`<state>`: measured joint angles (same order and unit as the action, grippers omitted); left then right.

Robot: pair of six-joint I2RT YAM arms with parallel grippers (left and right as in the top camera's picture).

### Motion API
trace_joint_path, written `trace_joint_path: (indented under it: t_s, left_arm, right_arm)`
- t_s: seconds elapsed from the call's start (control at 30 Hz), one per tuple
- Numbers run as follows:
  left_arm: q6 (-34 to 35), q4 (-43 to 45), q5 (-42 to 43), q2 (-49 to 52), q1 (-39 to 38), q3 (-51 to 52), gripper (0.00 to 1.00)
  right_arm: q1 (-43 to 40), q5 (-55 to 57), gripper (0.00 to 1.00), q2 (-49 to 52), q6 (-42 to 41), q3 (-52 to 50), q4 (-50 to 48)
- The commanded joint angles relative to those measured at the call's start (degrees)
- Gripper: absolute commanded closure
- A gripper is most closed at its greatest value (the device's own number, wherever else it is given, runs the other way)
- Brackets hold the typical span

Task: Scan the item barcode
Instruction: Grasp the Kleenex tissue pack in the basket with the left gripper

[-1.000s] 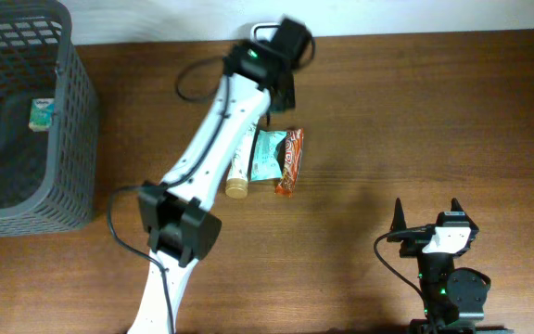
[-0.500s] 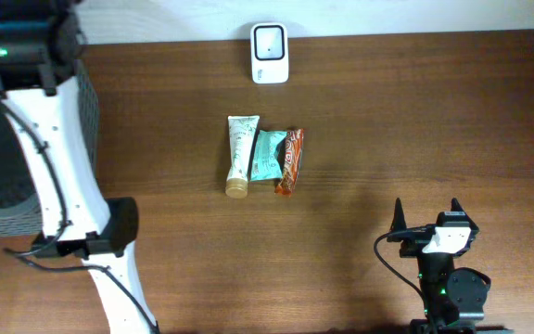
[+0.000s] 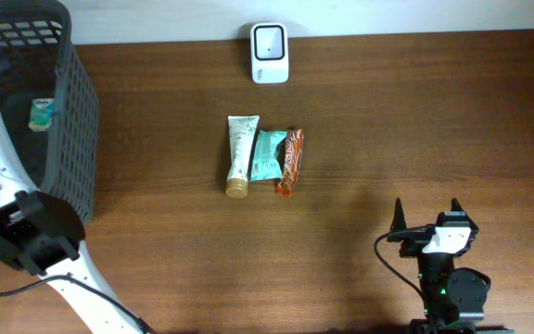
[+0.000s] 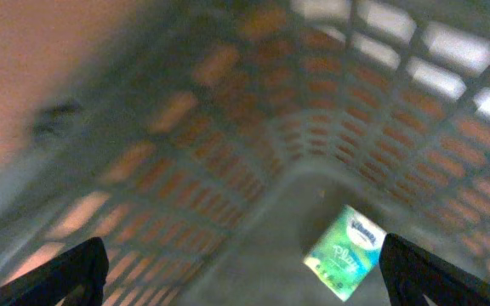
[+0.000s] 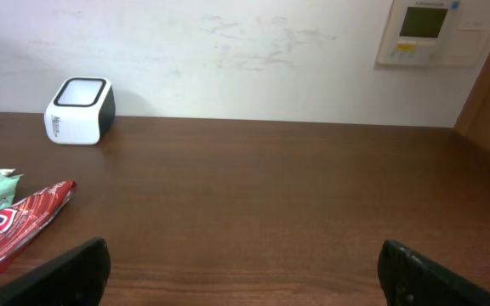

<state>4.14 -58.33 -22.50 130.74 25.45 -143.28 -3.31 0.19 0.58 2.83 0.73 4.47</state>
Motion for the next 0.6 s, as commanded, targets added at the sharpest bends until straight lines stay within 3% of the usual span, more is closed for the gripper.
trace_joint_path:
  t_s: [0.0,0.23,0.57]
  left_arm:
    - [-14.73,5.25,18.21,-0.17,1.75,7.45,0.02]
    - [-16.50,17.18,18.91,1.66,1.09,15.50,0.12]
    - [-19.06,17.16,20.20,9.94,-1.57,15.80,0.23]
  right_arm:
    - [0.28,0.50,0.02,-0.37,-0.09,-0.42,0.22]
    - [0.31,0.50,0.01,-0.37,-0.09,-0.42,0.22]
    - [0.31,0.50,0.01,-0.37,-0.09,-0.42,0.22]
